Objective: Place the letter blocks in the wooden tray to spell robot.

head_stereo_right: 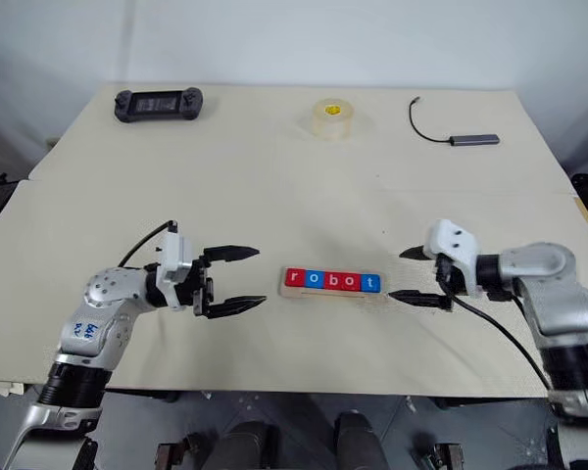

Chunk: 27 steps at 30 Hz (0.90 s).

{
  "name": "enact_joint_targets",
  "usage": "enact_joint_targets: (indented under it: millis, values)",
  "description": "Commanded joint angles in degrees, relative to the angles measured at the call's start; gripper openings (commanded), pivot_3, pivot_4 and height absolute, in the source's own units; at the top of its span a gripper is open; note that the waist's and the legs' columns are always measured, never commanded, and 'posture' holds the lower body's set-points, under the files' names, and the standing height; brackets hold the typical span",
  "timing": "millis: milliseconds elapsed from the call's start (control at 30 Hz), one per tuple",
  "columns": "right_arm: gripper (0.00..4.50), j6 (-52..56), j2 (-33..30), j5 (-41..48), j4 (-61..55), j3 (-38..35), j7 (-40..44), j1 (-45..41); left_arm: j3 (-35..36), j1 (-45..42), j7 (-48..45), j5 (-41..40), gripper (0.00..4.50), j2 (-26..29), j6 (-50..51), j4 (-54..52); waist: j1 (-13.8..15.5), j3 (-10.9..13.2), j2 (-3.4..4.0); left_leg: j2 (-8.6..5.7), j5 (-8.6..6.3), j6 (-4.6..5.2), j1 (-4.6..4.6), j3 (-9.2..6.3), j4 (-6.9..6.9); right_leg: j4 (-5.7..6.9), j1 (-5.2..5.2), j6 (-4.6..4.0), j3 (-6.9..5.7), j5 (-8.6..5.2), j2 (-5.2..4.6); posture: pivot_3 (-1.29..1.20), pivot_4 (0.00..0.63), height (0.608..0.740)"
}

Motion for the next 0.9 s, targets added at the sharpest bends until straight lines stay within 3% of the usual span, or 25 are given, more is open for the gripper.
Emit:
enact_joint_targets:
  millis: [33, 167, 300, 667, 900]
  values:
    - [4.45, -2.86, -0.44, 4.05, -10.92, -9.07, -1.24, 10.07, 2.76, 0.84, -1.52, -1.23, 4.50, 2.95, 0.01, -0.66, 0.12, 0.00, 0.00, 0.01, 0.00, 0.00, 0.02, -0.01, 0.01, 0.01, 0.04, 0.00, -0.01, 0.00, 0.01, 0.00, 0.150, 0.740]
    - [4.45, -8.31, 3.36, 8.12, -15.37, -13.47, -2.96, 16.04, 3.02, 1.04, -1.93, -0.10, 4.50, 5.12, -0.27, 1.43, -0.11, 0.00, -0.01, -0.02, -0.02, 0.03, 0.07, 0.06, 0.02, 0.00, 0.11, 0.01, 0.06, 0.00, 0.01, 0.00, 0.150, 0.740]
    - [4.45, -6.20, 2.62, 10.97, -15.58, -12.78, -2.12, 16.95, 2.56, -0.34, -1.74, 2.15, 4.50, 5.35, -3.22, 4.15, -0.08, 0.01, -0.01, 0.02, -0.02, 0.05, 0.32, 0.07, 0.02, 0.01, 0.33, 0.06, 0.07, 0.03, 0.04, 0.00, 0.150, 0.740]
    - [4.45, -5.66, 0.34, 9.00, -5.11, -4.11, -0.15, 6.57, 1.67, -2.76, -2.12, 2.05, 4.50, 3.39, -4.35, 5.99, -0.03, 0.00, -0.02, 0.03, -0.02, 0.04, 0.26, 0.06, 0.01, 0.01, 0.24, 0.03, 0.05, 0.03, 0.03, 0.00, 0.150, 0.740]
    - [4.45, -6.26, -1.10, 10.26, -4.88, -4.24, 1.45, 4.71, 1.93, -2.22, -1.68, 1.76, 4.50, 3.00, -4.19, 4.81, 0.04, 0.00, -0.02, 0.02, -0.02, 0.05, 0.20, 0.05, 0.01, 0.00, 0.20, 0.03, 0.04, 0.03, 0.02, 0.00, 0.150, 0.740]
